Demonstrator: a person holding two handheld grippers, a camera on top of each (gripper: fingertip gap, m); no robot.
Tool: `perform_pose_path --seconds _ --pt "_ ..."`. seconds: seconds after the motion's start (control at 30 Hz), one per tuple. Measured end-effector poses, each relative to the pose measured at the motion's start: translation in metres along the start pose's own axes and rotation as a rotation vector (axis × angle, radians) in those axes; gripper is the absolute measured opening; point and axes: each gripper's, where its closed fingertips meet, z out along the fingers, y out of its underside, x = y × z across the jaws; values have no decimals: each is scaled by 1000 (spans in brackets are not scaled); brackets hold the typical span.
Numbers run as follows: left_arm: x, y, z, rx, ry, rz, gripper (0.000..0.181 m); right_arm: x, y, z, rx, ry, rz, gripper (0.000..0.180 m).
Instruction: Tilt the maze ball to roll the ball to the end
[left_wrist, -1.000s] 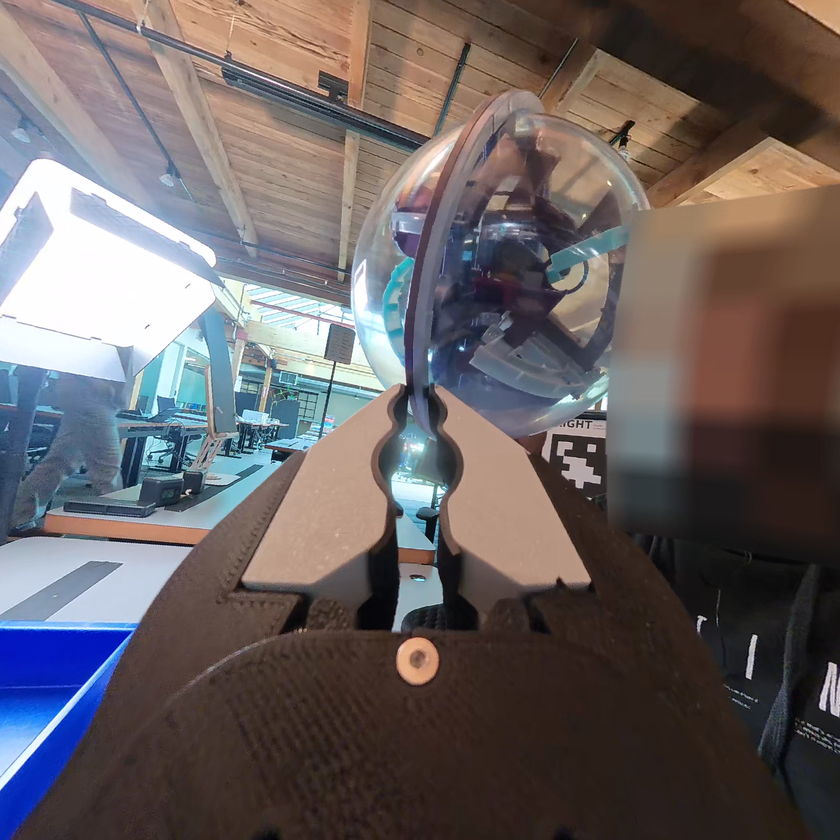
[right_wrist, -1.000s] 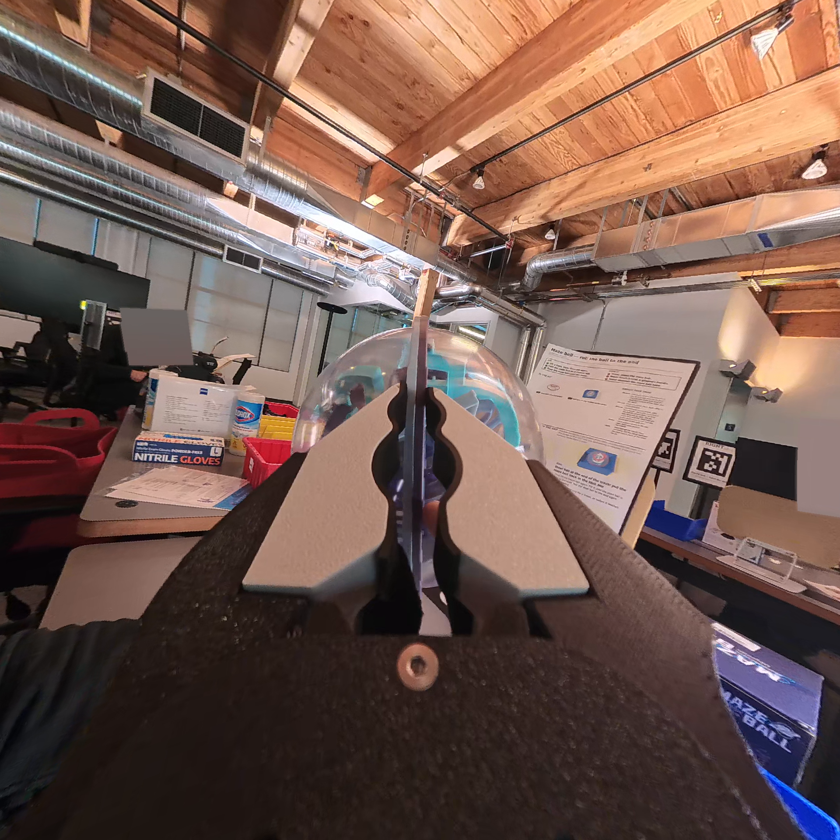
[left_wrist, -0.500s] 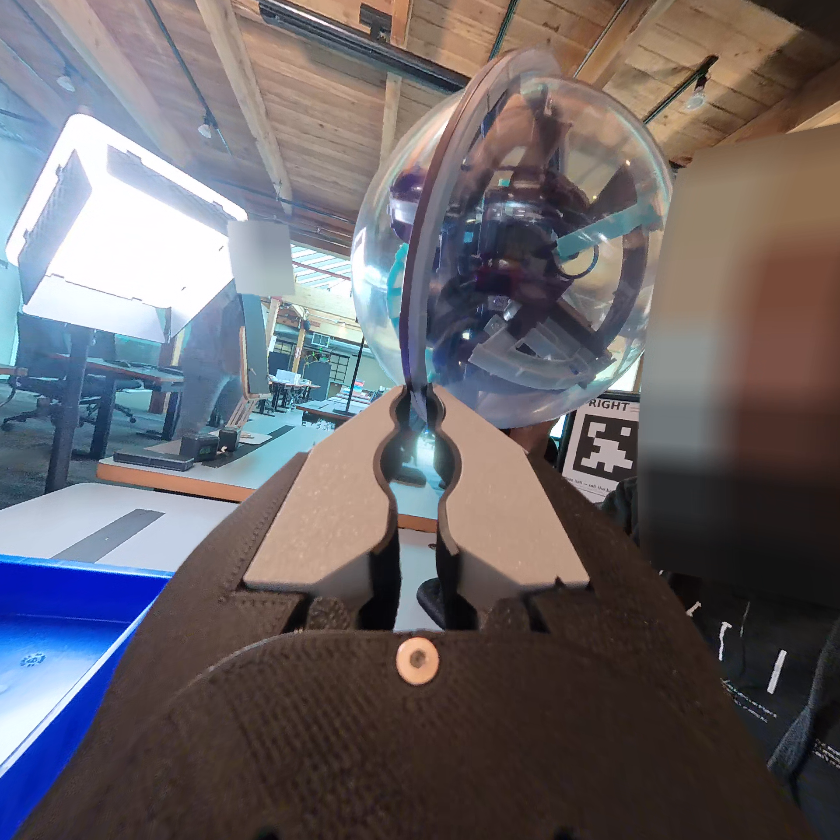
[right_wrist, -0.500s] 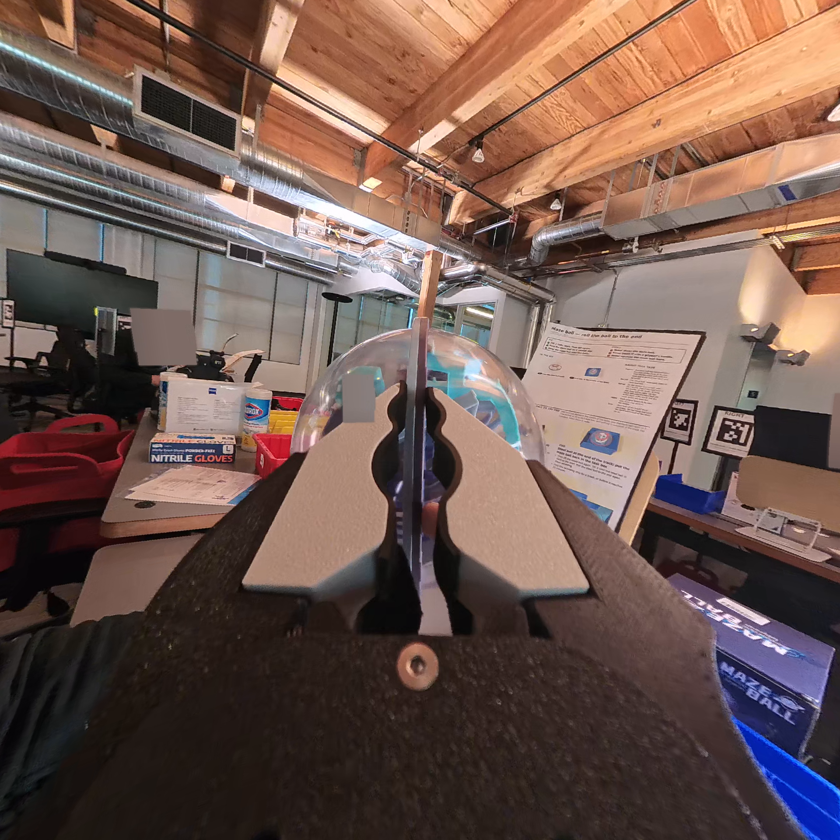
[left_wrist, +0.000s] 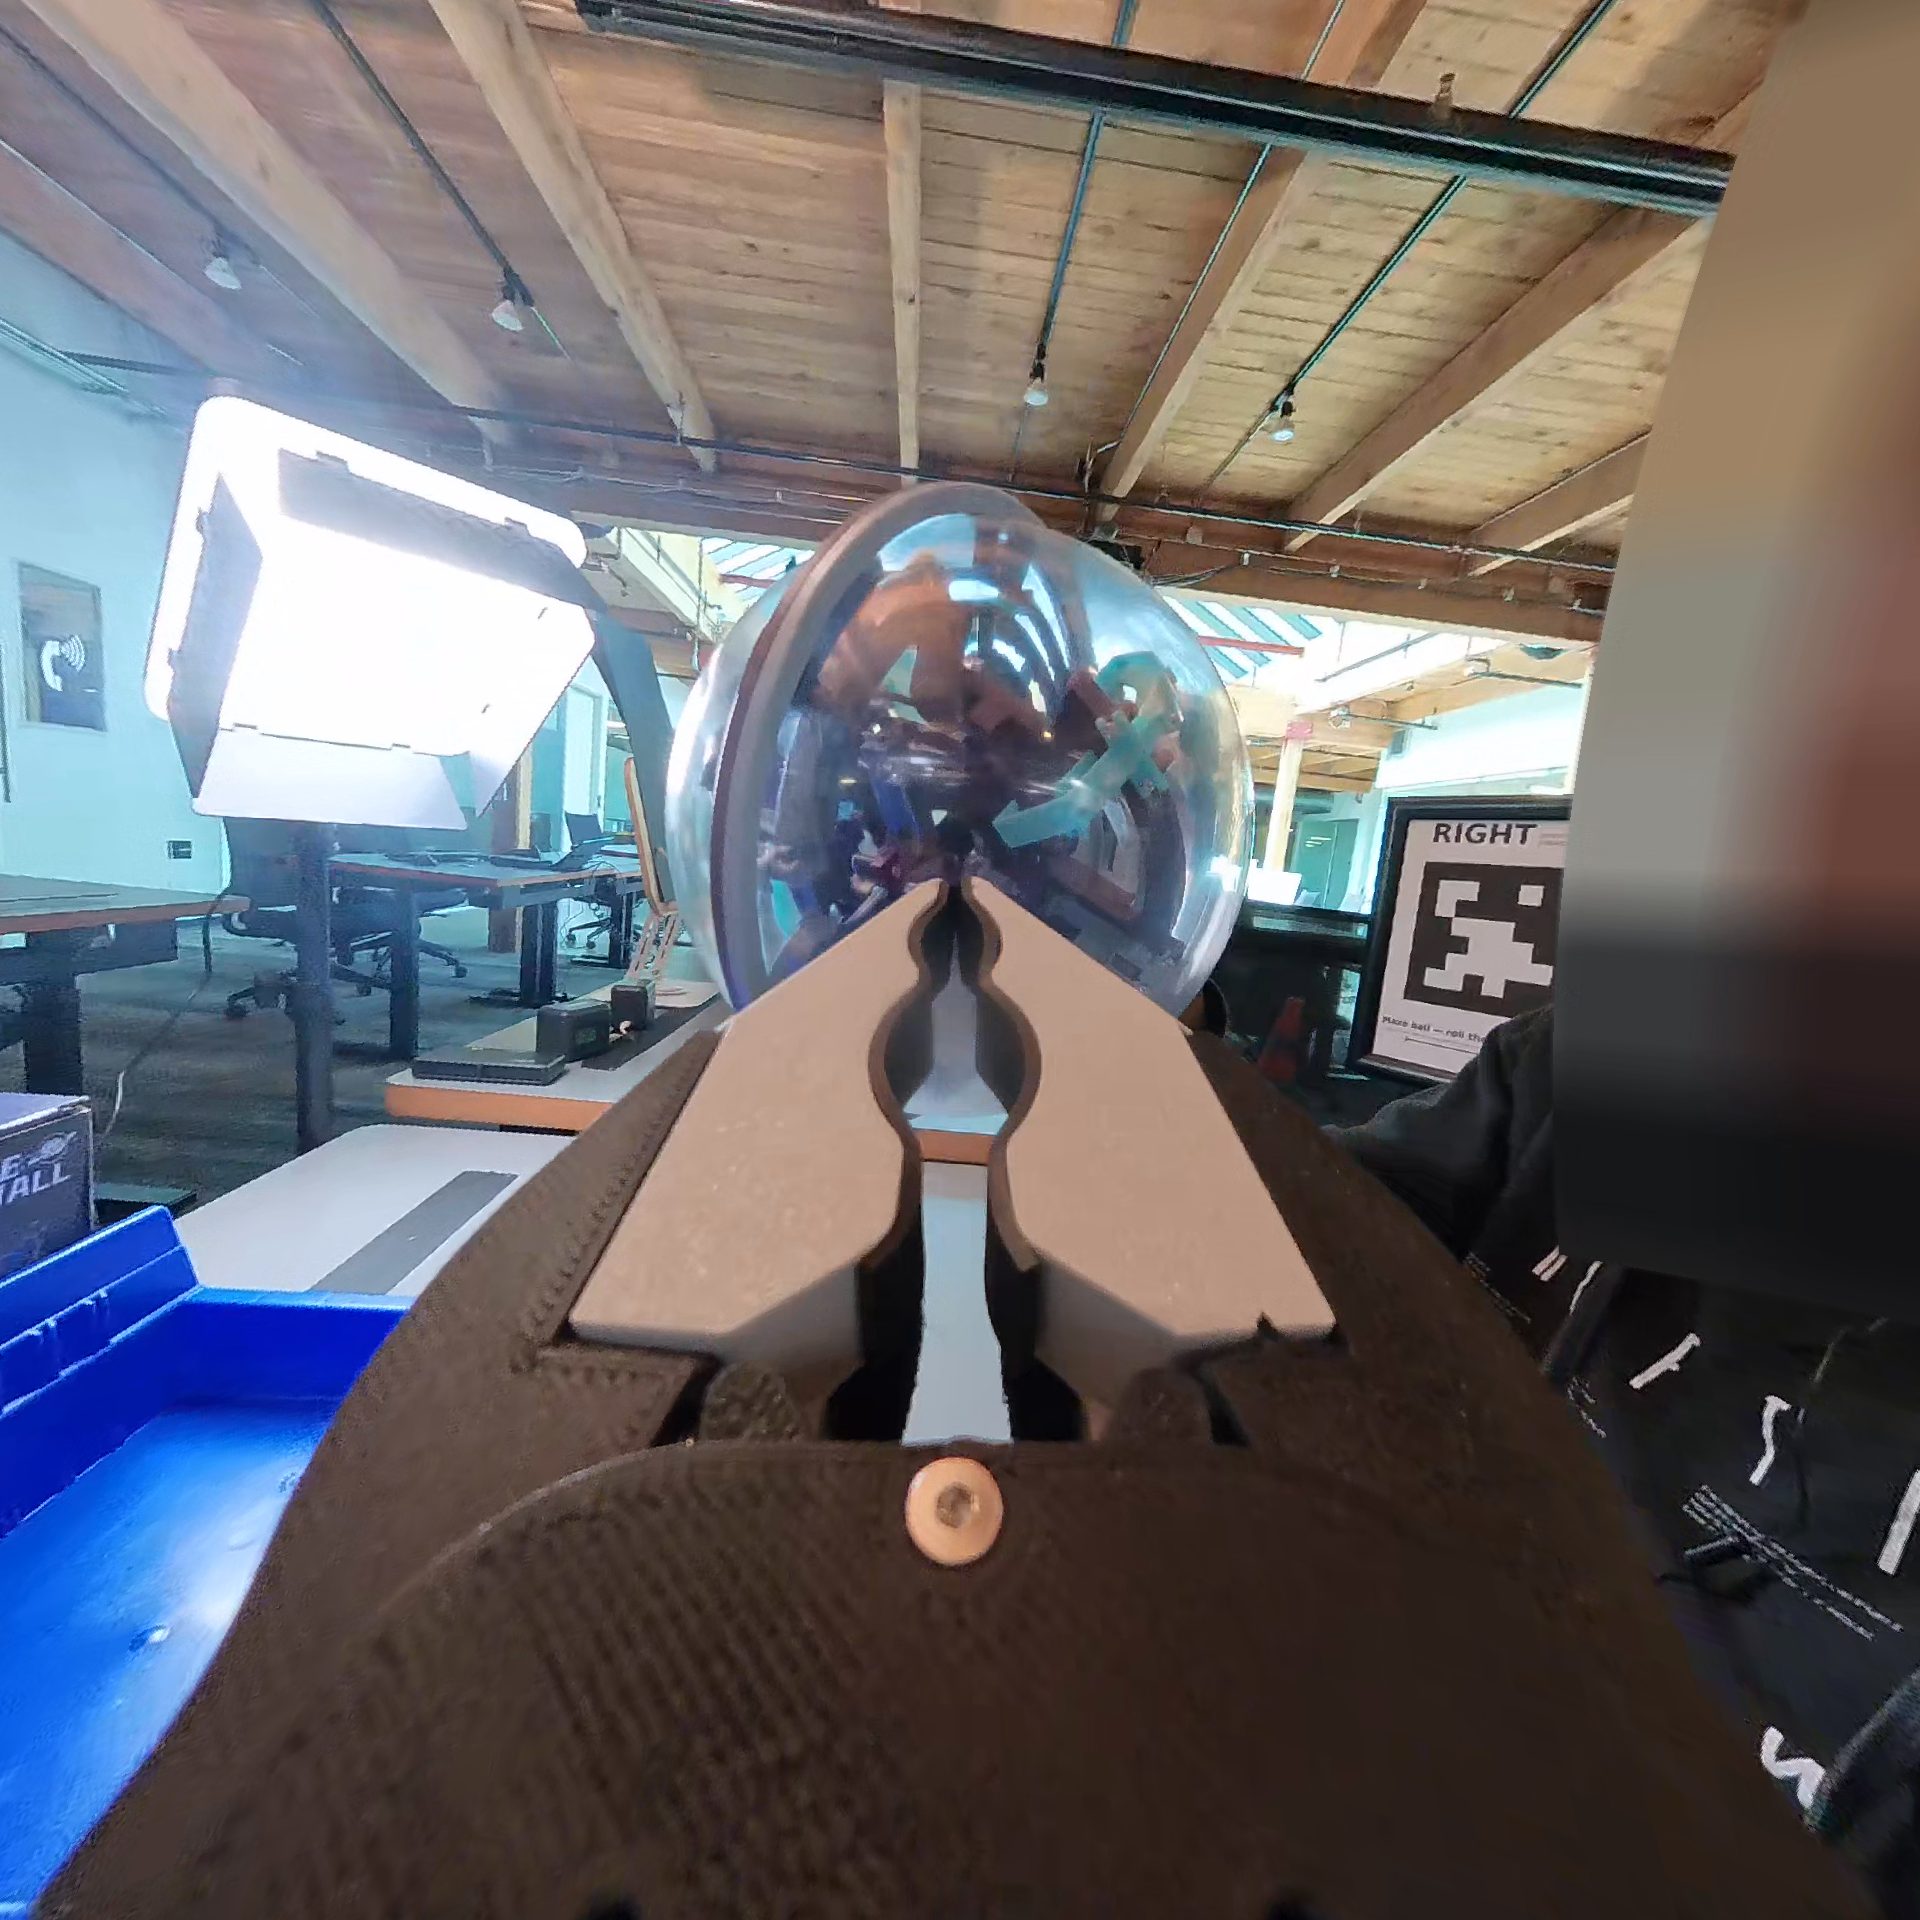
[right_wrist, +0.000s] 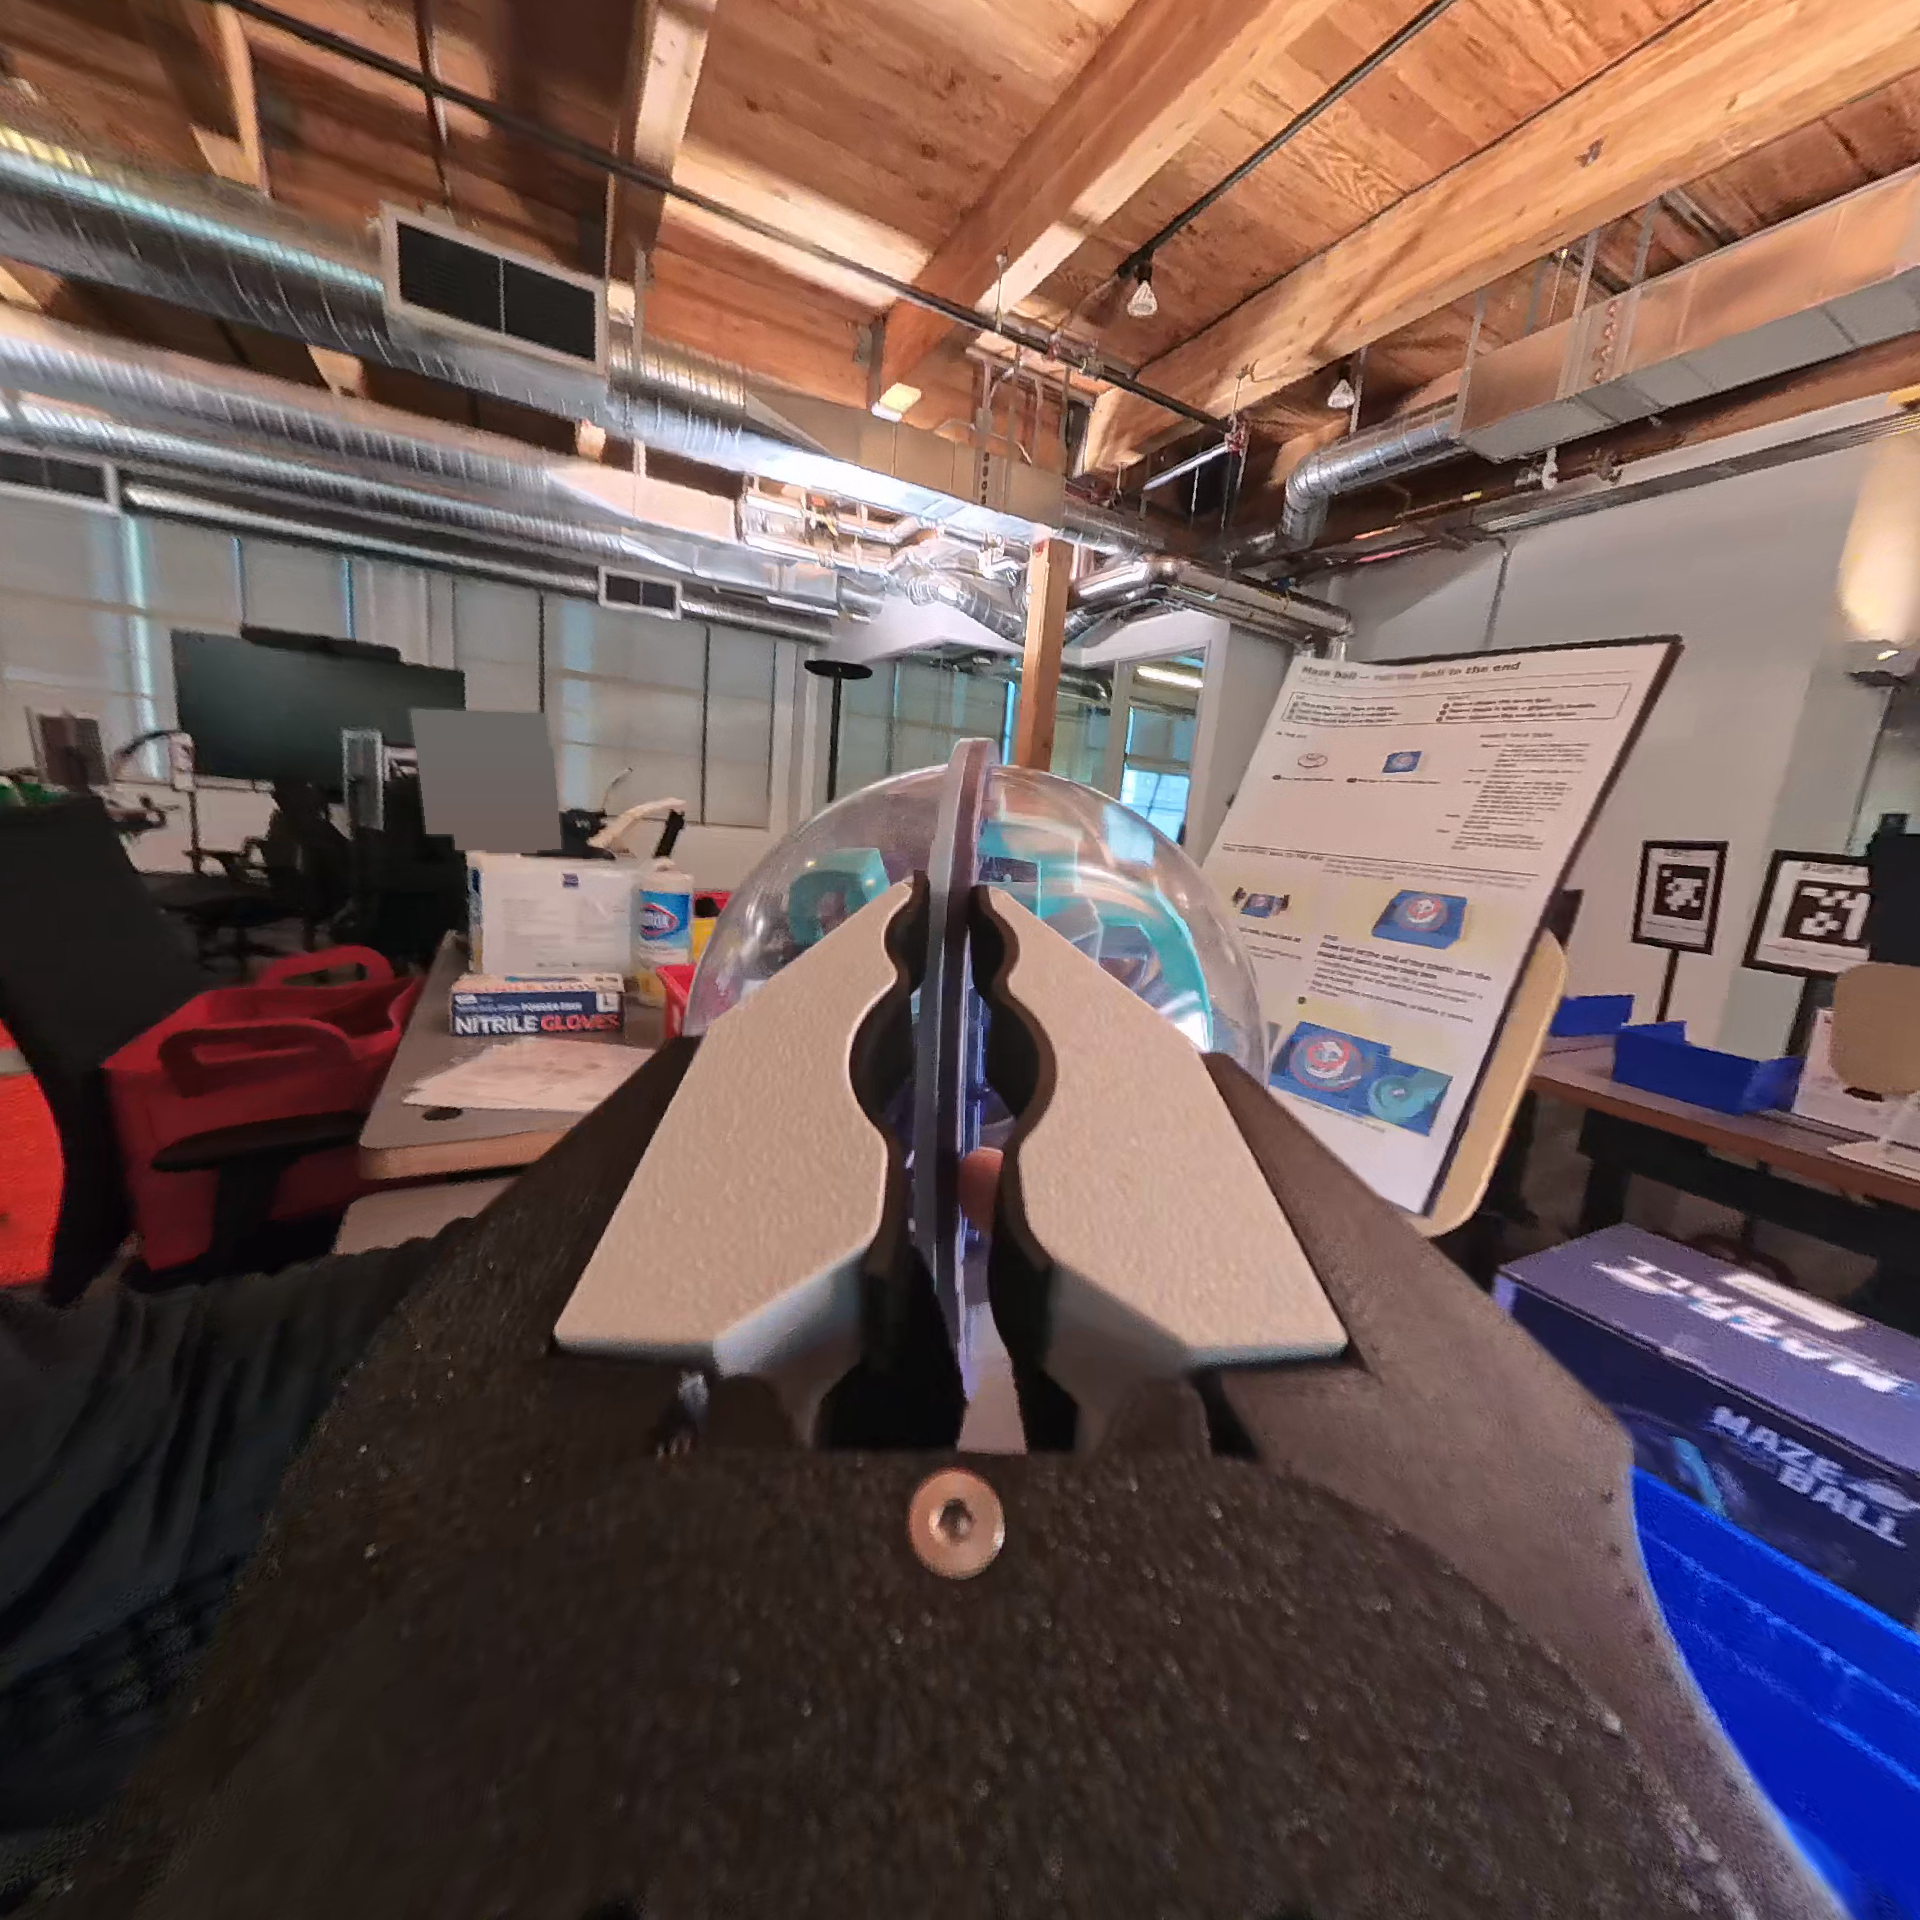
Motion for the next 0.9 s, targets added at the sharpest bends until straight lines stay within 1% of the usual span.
perform_pose_path --seconds 0.17,0.23,0.3,0.33,0.37,0.4,0.47,0.57,0.7,0.9 --pt "8 7 0 -34 -34 68 1 3 -5 -12 93 -50 73 5" --pt "7 7 -2 -34 -57 107 12 4 -10 -15 125 -74 106 4" --pt "5 12 -4 -44 -70 120 30 3 -14 -19 159 -111 135 5" --pt "8 15 -3 -43 -53 112 34 2 -15 -20 172 -127 139 5" --pt "12 17 -1 -35 -24 105 35 1 -14 -21 179 -141 138 5" --pt "19 17 2 -23 9 105 34 0 -12 -22 183 -158 136 5" --pt "29 18 5 -23 58 113 28 -2 -12 -27 209 -193 137 5" --pt "39 21 8 -62 84 158 8 -3 -10 -34 233 -220 106 5" --pt "46 20 9 -60 102 161 7 -9 -9 -40 267 -265 86 5" --pt "45 25 2 -93 105 172 7 -23 -3 -42 259 -296 1 5"
